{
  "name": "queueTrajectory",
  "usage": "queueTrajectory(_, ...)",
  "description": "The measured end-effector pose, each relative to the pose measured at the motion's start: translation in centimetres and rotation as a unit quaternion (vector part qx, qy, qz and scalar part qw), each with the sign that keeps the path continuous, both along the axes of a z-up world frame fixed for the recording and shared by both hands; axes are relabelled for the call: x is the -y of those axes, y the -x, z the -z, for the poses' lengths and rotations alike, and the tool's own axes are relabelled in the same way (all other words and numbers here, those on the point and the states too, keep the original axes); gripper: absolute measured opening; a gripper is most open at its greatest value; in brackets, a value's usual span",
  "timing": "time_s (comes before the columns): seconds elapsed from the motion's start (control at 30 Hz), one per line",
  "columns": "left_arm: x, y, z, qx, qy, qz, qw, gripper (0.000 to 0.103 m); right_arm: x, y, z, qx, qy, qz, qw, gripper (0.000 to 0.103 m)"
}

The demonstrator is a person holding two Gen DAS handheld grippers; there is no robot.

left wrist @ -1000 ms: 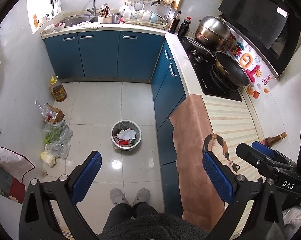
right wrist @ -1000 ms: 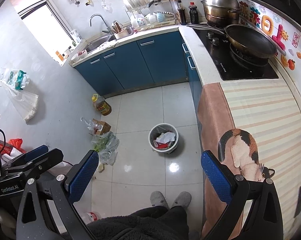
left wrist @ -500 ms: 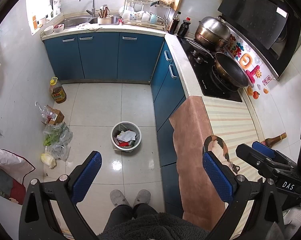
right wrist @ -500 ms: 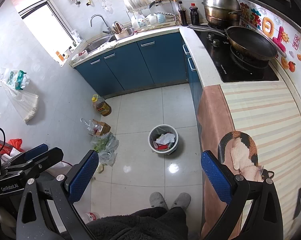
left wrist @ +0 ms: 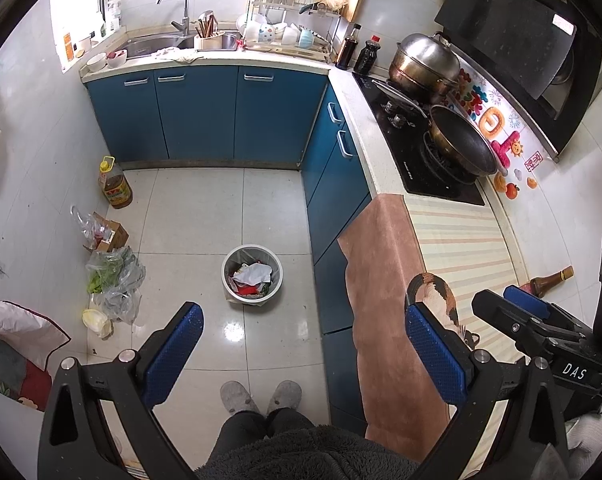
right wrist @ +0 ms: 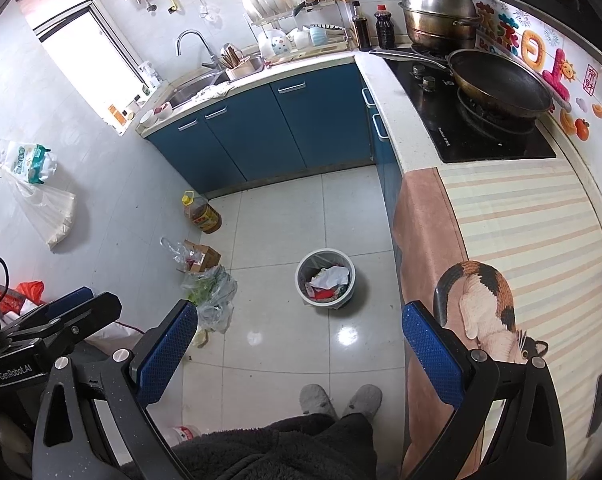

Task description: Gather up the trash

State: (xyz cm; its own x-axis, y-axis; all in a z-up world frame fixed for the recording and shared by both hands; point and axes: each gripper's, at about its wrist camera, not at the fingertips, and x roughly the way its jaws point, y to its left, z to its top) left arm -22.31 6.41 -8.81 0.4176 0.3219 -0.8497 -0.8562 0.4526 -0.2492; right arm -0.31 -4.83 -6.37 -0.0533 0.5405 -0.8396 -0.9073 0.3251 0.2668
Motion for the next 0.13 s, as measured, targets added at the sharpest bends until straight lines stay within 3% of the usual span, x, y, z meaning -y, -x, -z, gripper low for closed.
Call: queueTrajectory(0.13,-0.67,0.05,-0.36,-0.001,-0.001,0.009,1.0000,0.103,0.07,0.04,0.03,0.000,0.000,-0.001,1.000,0.103)
